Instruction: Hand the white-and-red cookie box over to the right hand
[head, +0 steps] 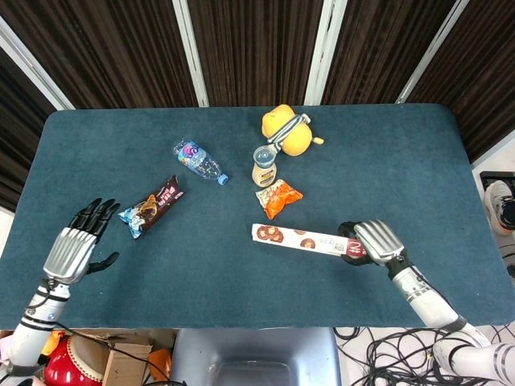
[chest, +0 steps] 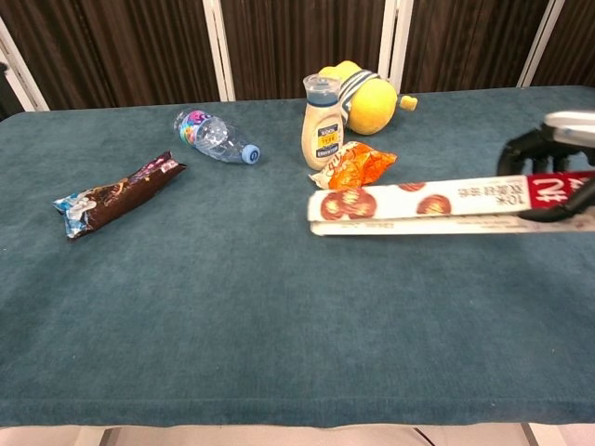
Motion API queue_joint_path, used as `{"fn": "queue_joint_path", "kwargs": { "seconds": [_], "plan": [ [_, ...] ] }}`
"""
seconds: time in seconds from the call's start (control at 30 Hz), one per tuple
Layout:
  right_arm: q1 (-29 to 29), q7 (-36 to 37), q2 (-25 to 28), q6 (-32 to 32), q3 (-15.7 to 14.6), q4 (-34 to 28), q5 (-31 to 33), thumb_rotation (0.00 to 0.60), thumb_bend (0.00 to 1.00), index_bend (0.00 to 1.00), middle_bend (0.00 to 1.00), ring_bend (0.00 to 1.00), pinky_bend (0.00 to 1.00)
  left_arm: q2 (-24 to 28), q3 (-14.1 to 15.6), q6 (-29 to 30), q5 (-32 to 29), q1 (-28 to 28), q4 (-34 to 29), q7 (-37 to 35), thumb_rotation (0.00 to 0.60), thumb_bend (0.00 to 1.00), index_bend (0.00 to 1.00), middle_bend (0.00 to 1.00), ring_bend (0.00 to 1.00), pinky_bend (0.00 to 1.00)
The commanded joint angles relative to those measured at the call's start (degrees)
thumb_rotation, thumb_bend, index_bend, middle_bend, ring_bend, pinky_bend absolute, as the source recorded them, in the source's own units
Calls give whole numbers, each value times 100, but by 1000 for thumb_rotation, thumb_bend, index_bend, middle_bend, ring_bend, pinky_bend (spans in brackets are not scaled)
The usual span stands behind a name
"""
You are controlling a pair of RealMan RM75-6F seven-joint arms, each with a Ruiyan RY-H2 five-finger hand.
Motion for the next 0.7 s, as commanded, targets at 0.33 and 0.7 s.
{"fn": "queue_joint_path", "kwargs": {
  "seconds": [0.33, 0.7],
  "plan": [
    [-330, 379, -118, -223, -236, 568, 83, 600, 121, 0, 0, 0, 91, -185, 275, 66, -151, 591, 754, -978, 600, 215, 7, 50, 10, 183],
    [-2818, -1848, 636, 3866, -609, -926, -132, 600, 118, 0, 0, 0, 0, 128, 777, 722, -158, 1524, -747, 1103, 600, 268, 0, 75, 42, 178]
  ]
}}
